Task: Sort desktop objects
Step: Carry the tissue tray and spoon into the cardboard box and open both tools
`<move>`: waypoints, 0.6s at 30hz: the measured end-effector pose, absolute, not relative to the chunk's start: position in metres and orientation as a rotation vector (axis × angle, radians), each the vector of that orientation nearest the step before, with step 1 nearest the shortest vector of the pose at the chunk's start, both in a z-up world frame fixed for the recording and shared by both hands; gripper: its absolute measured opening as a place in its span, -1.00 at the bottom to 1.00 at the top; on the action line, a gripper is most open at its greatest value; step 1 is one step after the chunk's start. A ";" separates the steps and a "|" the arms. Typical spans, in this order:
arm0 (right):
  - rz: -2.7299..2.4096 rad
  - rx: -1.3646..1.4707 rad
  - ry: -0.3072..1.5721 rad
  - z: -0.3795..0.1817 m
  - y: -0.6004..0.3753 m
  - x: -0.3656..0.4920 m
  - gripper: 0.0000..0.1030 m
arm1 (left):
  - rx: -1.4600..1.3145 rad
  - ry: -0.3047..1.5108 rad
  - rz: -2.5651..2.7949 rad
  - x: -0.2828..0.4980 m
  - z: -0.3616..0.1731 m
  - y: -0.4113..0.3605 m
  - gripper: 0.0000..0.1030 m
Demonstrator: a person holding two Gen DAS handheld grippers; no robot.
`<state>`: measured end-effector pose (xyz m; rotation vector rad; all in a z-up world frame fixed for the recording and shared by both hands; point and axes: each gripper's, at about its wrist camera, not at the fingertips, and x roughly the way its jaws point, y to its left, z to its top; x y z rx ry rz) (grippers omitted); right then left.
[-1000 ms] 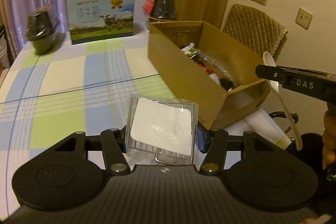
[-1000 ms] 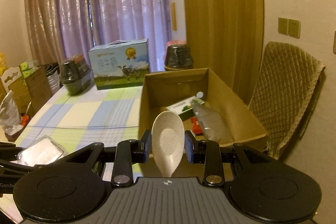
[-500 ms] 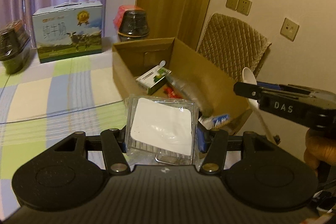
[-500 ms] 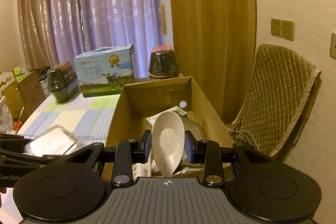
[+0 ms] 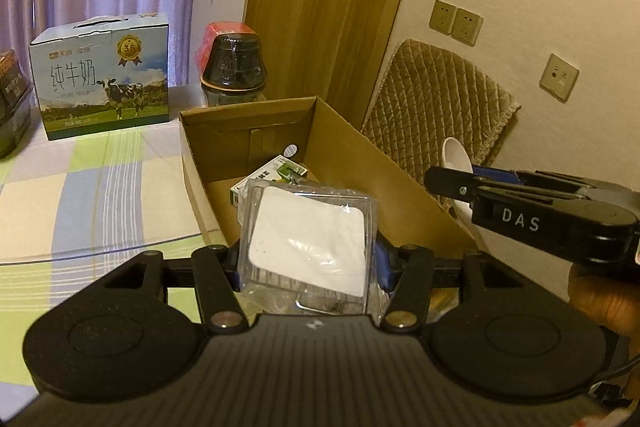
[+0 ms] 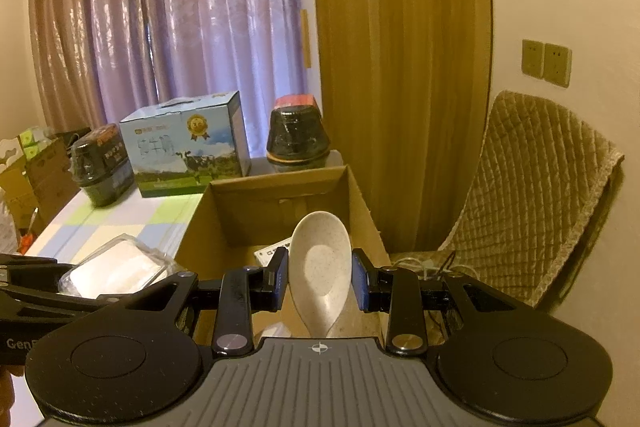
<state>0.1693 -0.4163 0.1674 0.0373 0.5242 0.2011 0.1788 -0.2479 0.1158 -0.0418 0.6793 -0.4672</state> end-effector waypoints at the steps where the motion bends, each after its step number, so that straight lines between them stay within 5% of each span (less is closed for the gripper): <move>1: 0.204 0.042 0.529 0.167 -0.417 0.174 -0.42 | -0.042 0.681 -0.463 0.182 0.115 -0.250 0.00; 18: 0.215 0.055 0.555 0.155 -0.412 0.243 -0.42 | -0.087 0.700 -0.397 0.254 0.100 -0.258 0.09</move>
